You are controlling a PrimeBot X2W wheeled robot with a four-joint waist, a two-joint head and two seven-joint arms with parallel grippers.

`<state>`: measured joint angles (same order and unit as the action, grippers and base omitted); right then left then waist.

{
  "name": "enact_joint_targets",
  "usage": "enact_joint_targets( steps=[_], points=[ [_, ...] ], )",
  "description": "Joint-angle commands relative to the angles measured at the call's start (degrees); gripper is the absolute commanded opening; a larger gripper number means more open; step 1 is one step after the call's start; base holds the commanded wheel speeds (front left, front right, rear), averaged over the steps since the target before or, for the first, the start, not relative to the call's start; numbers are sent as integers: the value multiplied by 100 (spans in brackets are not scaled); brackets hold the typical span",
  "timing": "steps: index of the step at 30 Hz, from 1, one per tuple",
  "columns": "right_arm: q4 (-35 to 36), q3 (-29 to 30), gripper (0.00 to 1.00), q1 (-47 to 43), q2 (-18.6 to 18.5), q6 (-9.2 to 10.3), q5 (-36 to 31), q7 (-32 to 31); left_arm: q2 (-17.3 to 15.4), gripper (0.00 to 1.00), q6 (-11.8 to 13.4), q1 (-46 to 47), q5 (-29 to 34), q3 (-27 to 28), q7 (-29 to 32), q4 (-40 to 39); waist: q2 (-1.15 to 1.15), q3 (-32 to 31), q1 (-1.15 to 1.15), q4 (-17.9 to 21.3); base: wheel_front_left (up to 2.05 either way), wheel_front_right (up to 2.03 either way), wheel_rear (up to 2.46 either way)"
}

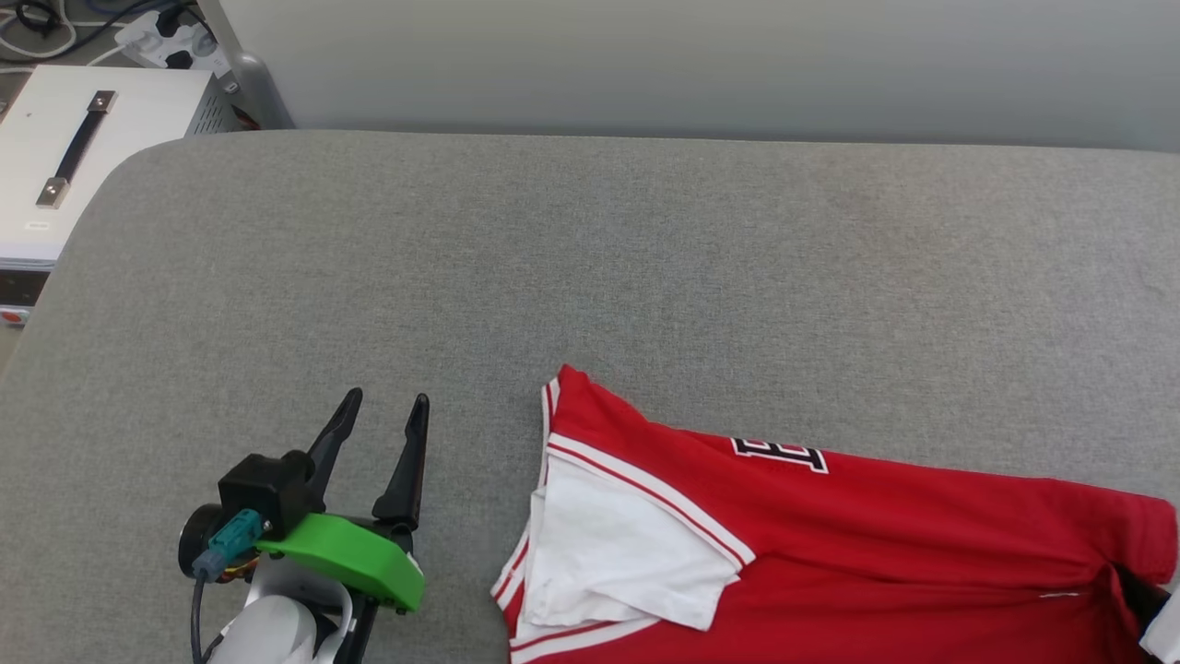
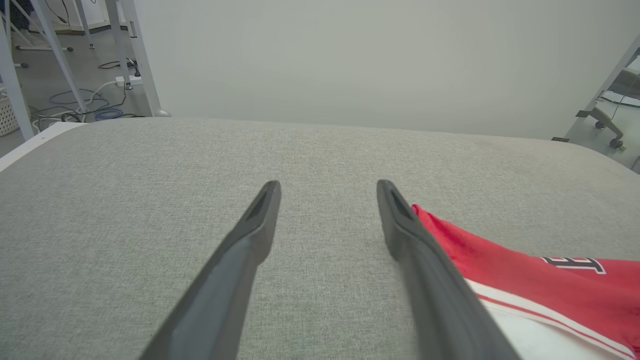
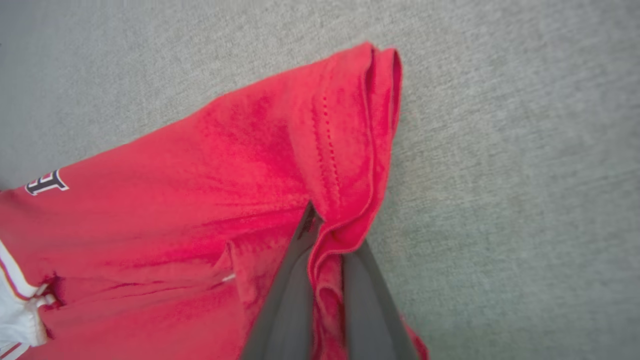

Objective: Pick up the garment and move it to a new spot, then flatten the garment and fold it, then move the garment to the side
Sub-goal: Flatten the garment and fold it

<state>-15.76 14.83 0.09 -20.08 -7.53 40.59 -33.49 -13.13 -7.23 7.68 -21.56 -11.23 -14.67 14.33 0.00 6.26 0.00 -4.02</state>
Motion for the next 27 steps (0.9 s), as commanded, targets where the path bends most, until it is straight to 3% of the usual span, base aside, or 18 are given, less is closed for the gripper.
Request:
enact_joint_targets(
  steps=[1, 8, 19, 20, 27],
  points=[
    [-48, 57, 0, 36, -94, 4, -63, 65, 13, 100, -24, -85, 42, -19, -32, 11, 0, -17, 0, -3, 0, 0, 0],
    [142, -94, 0, -6, -112, 4, 7, 134, 14, 100, -24, -138, -45, -43, -32, 43, 0, -180, 0, -18, 0, 0, 0],
    [1326, -420, 0, -538, 129, 4, 127, -116, 44, 100, -25, -316, -129, -90, -33, 78, 0, -583, 0, -56, 0, 0, 0],
    [1687, -539, 0, -668, 303, 4, 144, -345, 44, 100, -25, -373, -158, -89, -33, 77, 0, -681, 0, -80, 0, 0, 0],
    [2191, -890, 0, -747, 843, 4, 239, -804, 70, 100, -25, -489, -197, -144, -33, 72, 0, -814, 0, -195, 0, 0, 0]
  ],
)
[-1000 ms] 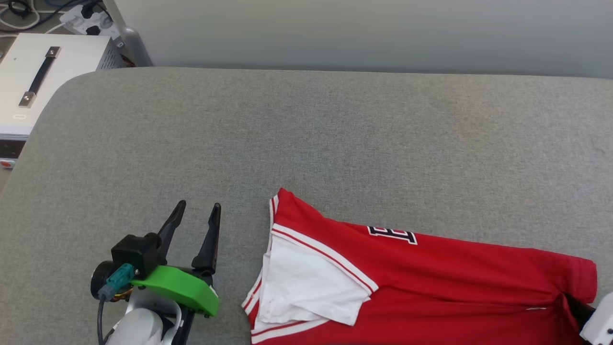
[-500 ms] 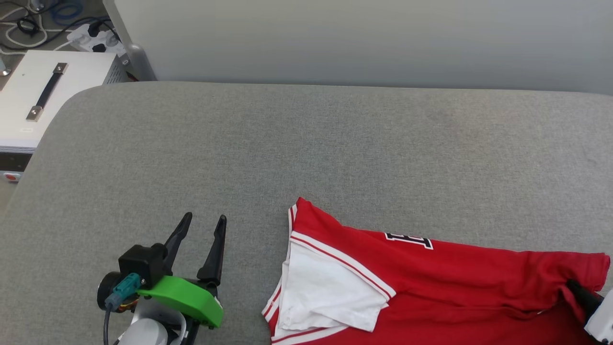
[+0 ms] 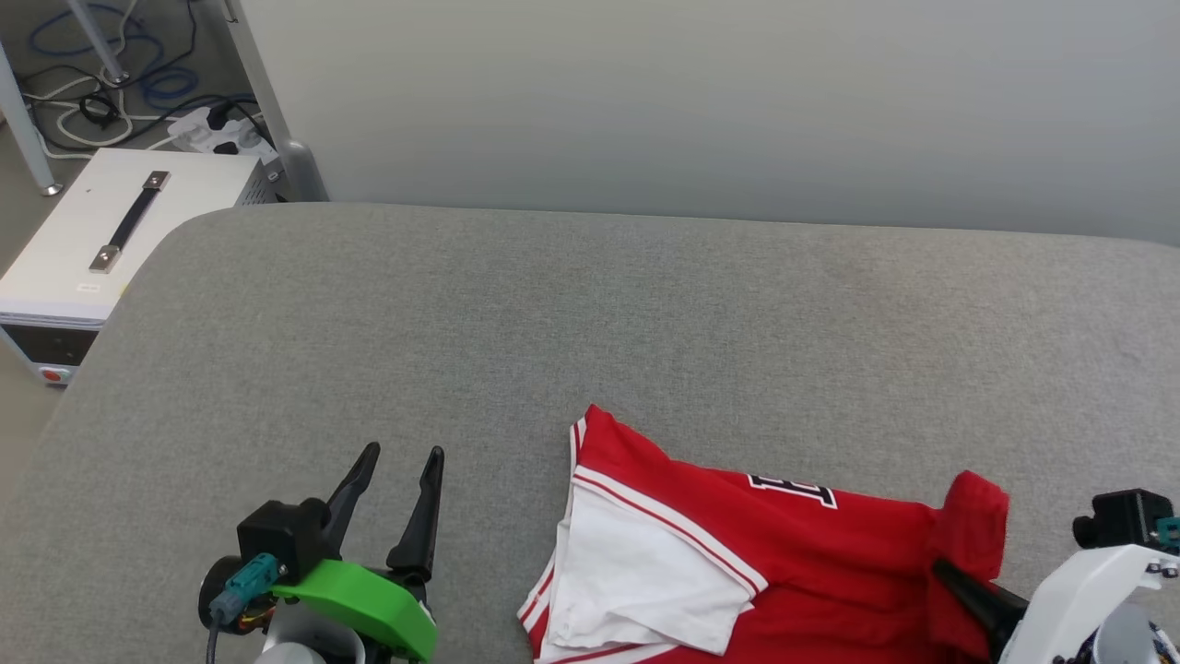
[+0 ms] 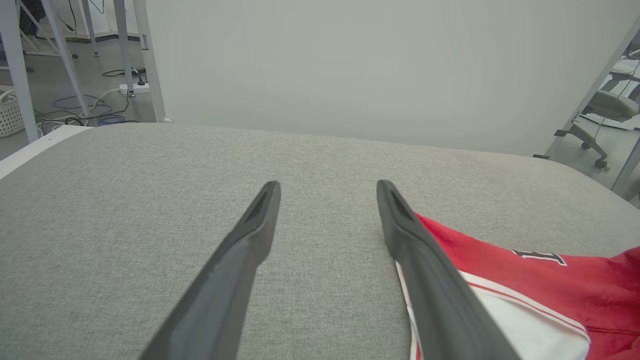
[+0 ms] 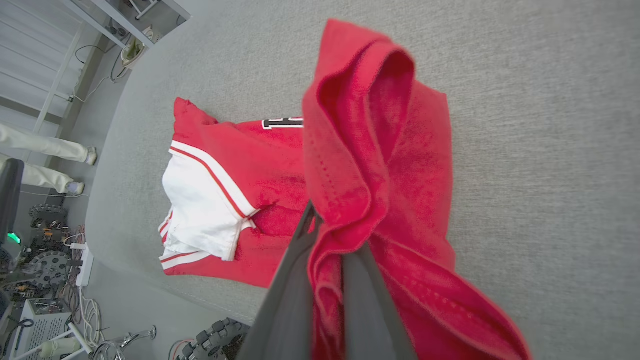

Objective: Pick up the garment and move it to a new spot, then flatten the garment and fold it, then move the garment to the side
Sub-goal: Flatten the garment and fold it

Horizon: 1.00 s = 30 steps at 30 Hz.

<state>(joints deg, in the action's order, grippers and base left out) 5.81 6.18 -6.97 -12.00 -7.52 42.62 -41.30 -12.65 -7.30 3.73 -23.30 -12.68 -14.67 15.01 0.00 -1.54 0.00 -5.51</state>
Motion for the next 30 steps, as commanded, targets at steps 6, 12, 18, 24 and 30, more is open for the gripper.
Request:
enact_joint_targets(
  steps=[6, 12, 18, 24, 30],
  points=[
    [116, -295, 0, 35, 483, 3, 38, -259, 17, 100, -18, -117, -55, 9, -33, -11, 0, -46, 0, -231, 0, 0, 0],
    [1, -416, 0, 266, 837, 3, 80, -324, 1, 100, -18, -127, -80, 71, -33, -8, 0, -2, 0, -429, 0, 0, 0],
    [-238, -853, 0, 491, 908, 3, 475, -162, -25, 100, -18, -99, -115, 92, -33, 20, 0, 77, 0, -597, 0, 0, 0],
    [-794, -1610, 0, 913, 911, 3, 649, 391, -24, 100, -19, -24, -125, 97, -33, 33, 0, 177, 0, -737, 0, 0, 0],
    [-1690, -2224, 0, 1435, 912, 3, 1215, 966, -33, 100, -19, 99, -158, 58, -33, 79, 0, 263, 0, -892, 0, 0, 0]
  ],
)
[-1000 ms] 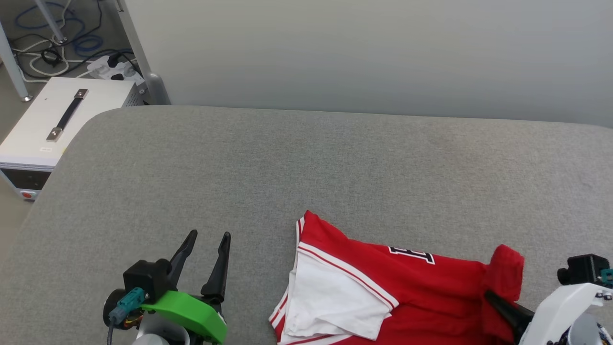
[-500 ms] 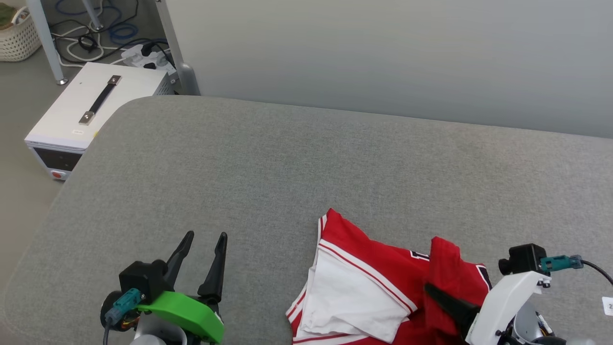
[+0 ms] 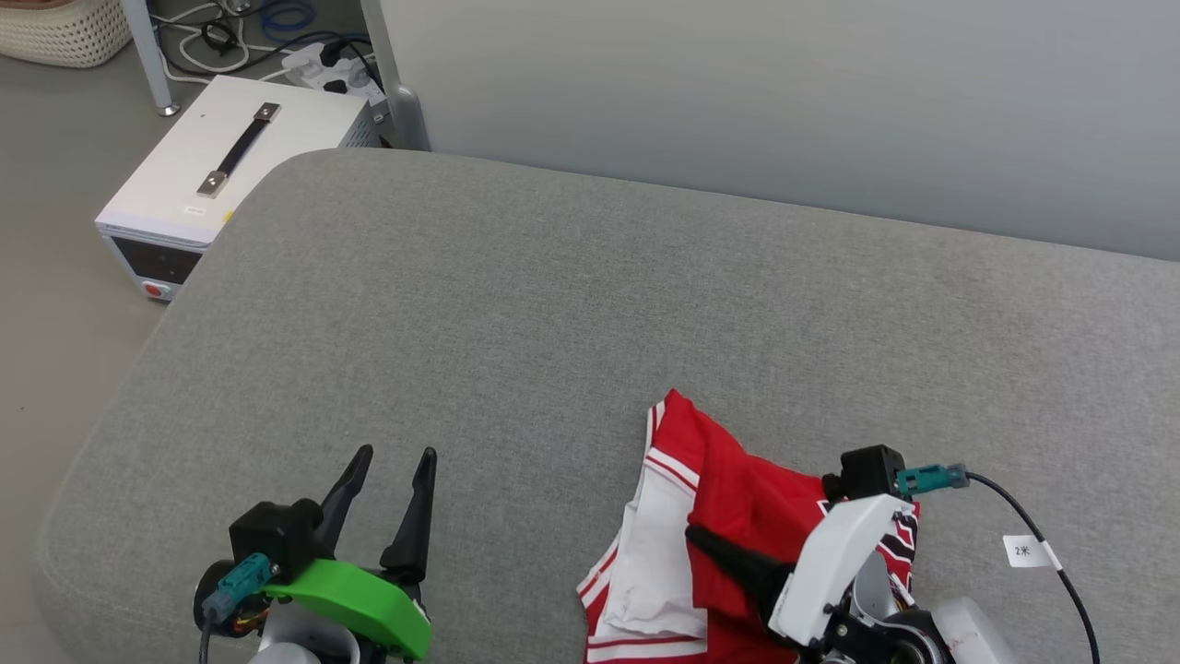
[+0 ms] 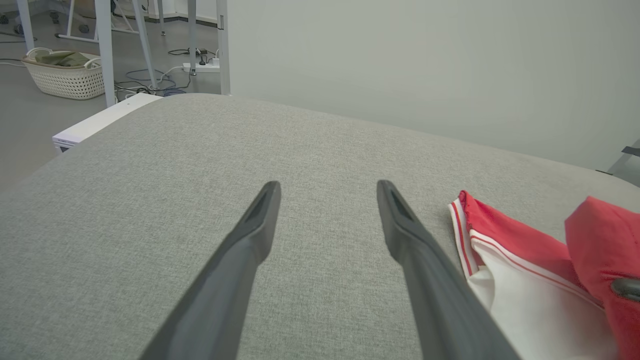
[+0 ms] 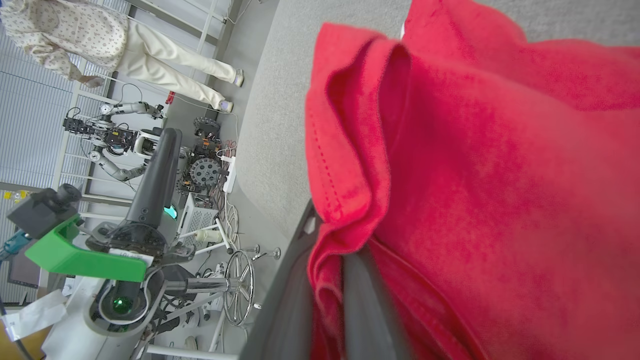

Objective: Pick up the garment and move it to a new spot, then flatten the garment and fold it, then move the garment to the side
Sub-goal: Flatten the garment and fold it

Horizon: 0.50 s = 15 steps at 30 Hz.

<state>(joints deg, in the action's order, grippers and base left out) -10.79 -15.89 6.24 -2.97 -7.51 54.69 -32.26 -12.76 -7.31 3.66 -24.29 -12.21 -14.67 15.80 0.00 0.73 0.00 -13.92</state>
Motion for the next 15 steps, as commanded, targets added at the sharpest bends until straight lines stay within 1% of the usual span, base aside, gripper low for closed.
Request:
enact_joint_targets(
  steps=[1, 4, 8, 9, 10, 11, 15],
  points=[
    [-182, -63, 0, 213, 9, 2, 7, 182, -22, 100, -17, 125, -62, 0, -33, 3, 0, 48, 0, -80, 0, 0, 0],
    [-718, -206, 0, 543, 9, 2, 118, 546, -5, 100, -17, 170, -68, -18, -33, 13, 0, 90, 0, -169, 0, 0, 0],
    [-1392, -364, 0, 910, 9, 2, 76, 924, 22, 100, -17, 162, -74, -29, -33, 28, 0, 154, 0, -250, 0, 0, 0],
    [-1533, -398, 27, 978, 9, 2, 38, 1000, 26, 100, -17, 154, -76, -29, -33, 33, 0, 159, 0, -262, 0, 0, 0],
    [-1685, -448, 82, 1061, 9, 2, -33, 1094, 30, 100, -17, 146, -79, -23, -33, 41, 0, 170, 0, -277, 0, 0, 0],
    [-1792, -485, 100, 1114, 9, 2, -68, 1153, 35, 100, -17, 143, -80, -15, -33, 47, 0, 176, 0, -286, 0, 0, 0],
    [-2055, -758, 100, 1299, 9, 2, -14, 1300, 45, 100, -17, 136, -83, 6, -33, 69, 0, 177, 0, -305, 0, 0, 0]
  ],
)
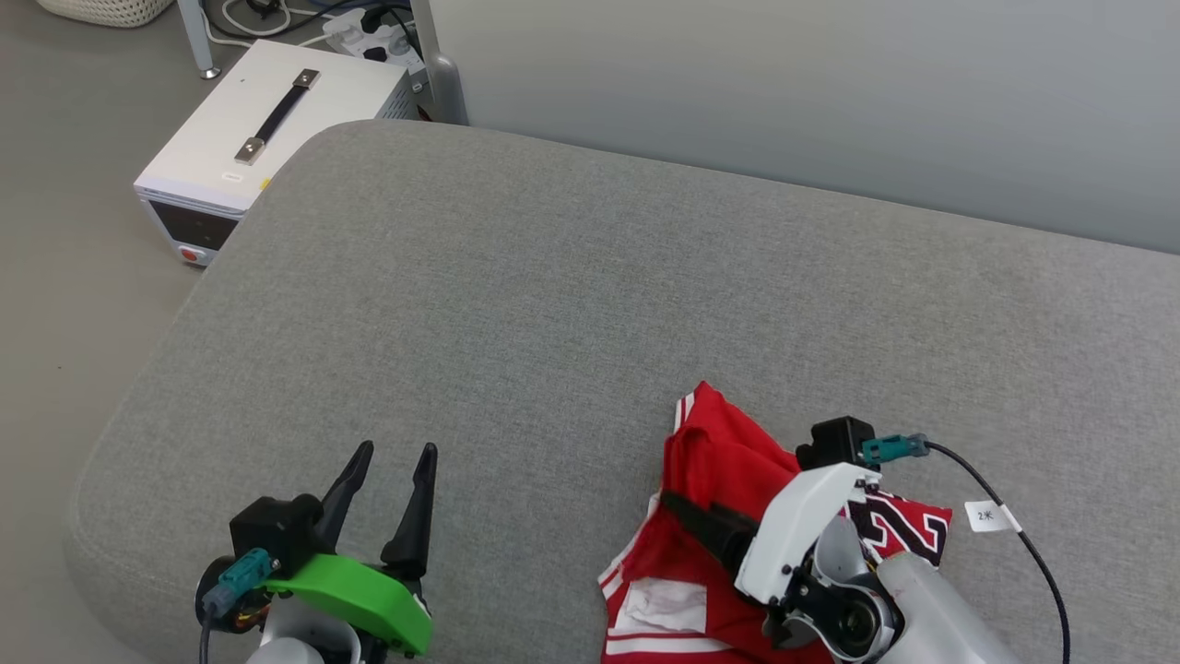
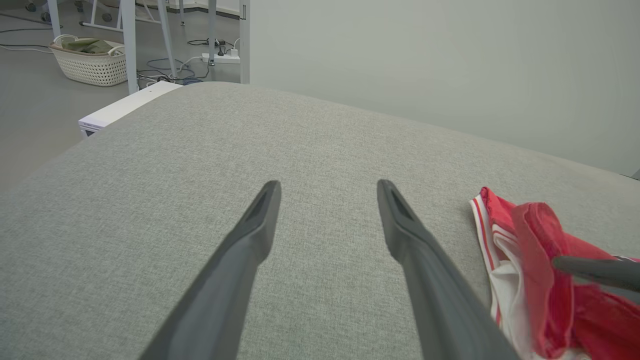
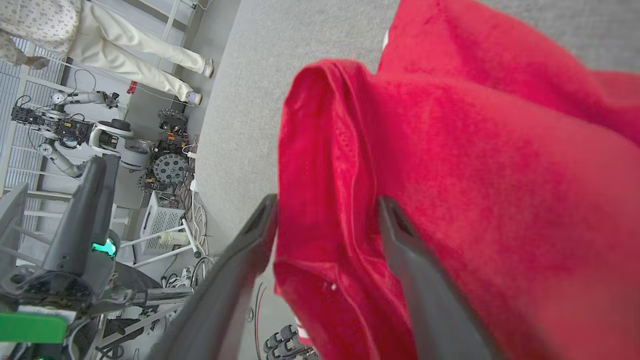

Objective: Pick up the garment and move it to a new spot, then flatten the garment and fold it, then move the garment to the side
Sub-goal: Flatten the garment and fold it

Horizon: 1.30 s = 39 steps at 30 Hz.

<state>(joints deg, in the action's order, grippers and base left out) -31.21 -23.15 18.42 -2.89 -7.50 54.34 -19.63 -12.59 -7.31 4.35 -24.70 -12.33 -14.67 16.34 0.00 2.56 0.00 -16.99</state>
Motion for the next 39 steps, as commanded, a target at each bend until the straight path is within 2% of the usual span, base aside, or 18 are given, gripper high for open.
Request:
enact_joint_targets(
  steps=[1, 9, 13, 16, 20, 22, 26, 29, 34, 39],
  points=[
    [-28, -120, 100, 118, 1, 1, 57, 72, 26, 100, -17, 59, -42, 24, -33, 21, 0, -18, 0, 8, 0, 0, 0],
    [374, -741, 100, 223, 1, 1, 508, 57, 27, 100, -18, -37, -20, 59, -33, 55, 0, -208, 0, 184, 0, 0, 0],
    [596, -711, 100, 269, 1, 1, 713, 35, 18, 100, -18, -82, -16, 51, -33, 38, 0, -302, 0, 332, 0, 0, 0],
    [769, -558, 100, 380, 1, 1, 603, 45, 13, 100, -18, -97, -23, 33, -33, -1, 0, -341, 0, 458, 0, 0, 0],
    [1092, -143, 100, 519, -27, 1, -78, -28, 19, 100, -18, -101, -40, 16, -33, -78, 0, -362, 0, 645, 0, 0, 0],
    [1359, 50, 100, 555, -204, 1, -587, -49, 25, 100, -18, -96, -44, 21, -33, -132, 0, -359, 0, 742, 0, 0, 0],
    [1992, 237, 100, 513, -893, 1, -1848, 98, 51, 100, -18, -74, -57, 23, -33, -277, 0, -323, 0, 933, 0, 0, 0],
    [2303, 477, 100, 339, -1303, 1, -2448, 381, 75, 100, -18, -55, -62, 24, -33, -387, 0, -304, 0, 1054, 0, 0, 0],
    [2682, 856, 100, -95, -1791, 1, -3006, 976, 107, 100, -18, -62, -53, 42, -33, -507, 0, -302, 0, 1241, 0, 0, 0],
    [2943, 1395, 100, -692, -1874, 1, -3271, 1607, 148, 100, -18, -135, -19, 84, -33, -598, 0, -324, 0, 1382, 0, 0, 0]
  ],
)
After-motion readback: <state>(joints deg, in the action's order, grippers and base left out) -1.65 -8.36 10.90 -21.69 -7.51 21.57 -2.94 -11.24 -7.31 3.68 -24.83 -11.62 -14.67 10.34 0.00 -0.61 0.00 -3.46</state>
